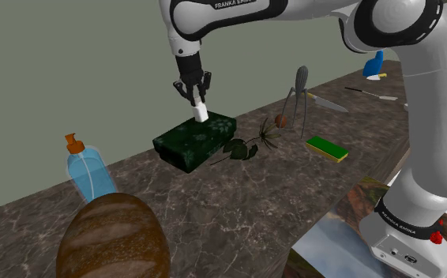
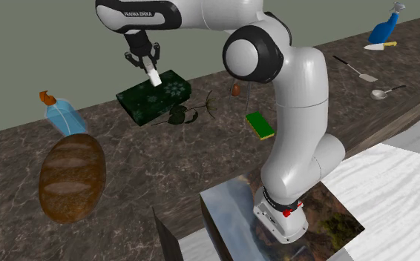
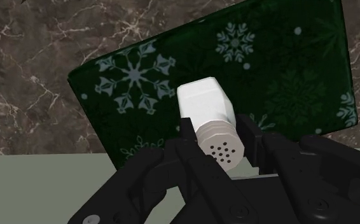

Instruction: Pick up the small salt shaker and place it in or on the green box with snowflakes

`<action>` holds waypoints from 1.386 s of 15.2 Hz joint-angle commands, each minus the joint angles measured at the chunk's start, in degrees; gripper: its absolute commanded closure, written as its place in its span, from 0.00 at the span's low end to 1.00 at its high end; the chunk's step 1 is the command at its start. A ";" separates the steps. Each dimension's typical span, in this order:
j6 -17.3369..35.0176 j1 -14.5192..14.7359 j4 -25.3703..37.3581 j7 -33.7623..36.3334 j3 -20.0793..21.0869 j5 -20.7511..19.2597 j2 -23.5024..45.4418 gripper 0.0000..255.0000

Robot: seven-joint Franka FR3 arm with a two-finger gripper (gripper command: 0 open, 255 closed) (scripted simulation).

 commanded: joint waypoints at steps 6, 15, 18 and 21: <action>3.80 -0.66 -3.95 0.58 -0.09 -0.11 -0.06 1.00; 3.80 -0.65 -3.94 0.58 -0.10 -0.11 -0.05 0.00; 1.80 -0.17 -1.72 0.40 -0.04 -0.11 0.13 0.00; -4.23 1.63 5.61 -0.10 -0.02 -0.46 1.33 0.00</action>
